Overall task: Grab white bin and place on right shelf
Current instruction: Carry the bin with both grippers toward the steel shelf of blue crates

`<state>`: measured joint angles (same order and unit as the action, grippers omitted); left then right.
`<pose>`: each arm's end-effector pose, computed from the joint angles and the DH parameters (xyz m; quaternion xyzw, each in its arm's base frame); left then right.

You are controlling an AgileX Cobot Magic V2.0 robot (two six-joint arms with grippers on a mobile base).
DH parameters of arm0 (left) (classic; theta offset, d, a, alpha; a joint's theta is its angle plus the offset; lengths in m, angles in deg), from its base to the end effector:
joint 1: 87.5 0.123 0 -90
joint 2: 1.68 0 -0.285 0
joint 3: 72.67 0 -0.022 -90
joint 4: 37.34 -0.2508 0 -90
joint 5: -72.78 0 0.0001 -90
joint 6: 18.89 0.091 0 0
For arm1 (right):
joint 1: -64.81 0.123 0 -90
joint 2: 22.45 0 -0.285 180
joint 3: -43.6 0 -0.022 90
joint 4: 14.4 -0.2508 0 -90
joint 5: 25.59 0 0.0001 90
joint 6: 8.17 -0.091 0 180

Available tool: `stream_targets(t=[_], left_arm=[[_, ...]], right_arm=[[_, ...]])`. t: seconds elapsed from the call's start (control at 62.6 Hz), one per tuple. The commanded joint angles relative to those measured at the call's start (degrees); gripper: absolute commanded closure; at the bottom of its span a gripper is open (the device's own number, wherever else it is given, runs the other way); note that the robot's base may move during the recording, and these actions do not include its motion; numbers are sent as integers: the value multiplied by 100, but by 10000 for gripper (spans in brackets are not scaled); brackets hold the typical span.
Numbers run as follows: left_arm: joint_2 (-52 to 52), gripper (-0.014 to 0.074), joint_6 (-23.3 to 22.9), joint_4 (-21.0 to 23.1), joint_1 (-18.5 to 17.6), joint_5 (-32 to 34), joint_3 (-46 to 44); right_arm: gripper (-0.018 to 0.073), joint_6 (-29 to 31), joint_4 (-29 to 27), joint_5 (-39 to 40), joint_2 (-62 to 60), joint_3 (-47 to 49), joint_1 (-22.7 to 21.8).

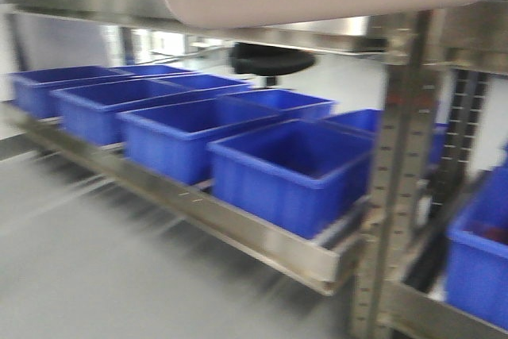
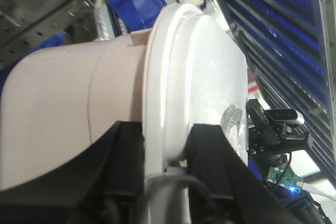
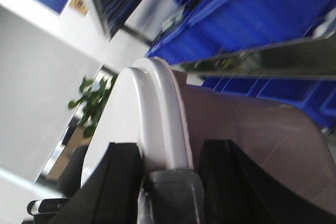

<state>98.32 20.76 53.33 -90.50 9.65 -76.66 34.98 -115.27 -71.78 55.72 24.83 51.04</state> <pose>0.3374 -0.0990 0.3959 0.0639 0.7172 -0.6075 0.3353 0.2651 0.0015 0.3982 0.1663 0.6683 0.5164 0.5090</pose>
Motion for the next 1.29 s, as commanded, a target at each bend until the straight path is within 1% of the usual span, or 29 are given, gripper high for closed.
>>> stream_targets(t=[0.0,1.278], left_arm=[[-288,722,285,209,-240,-1157,-190],[-288,722,285,209,-240,-1154,-190]], right_arm=[[501,-6,-794,-859,-229,238,145],[501,-6,-794,-859,-229,238,145]])
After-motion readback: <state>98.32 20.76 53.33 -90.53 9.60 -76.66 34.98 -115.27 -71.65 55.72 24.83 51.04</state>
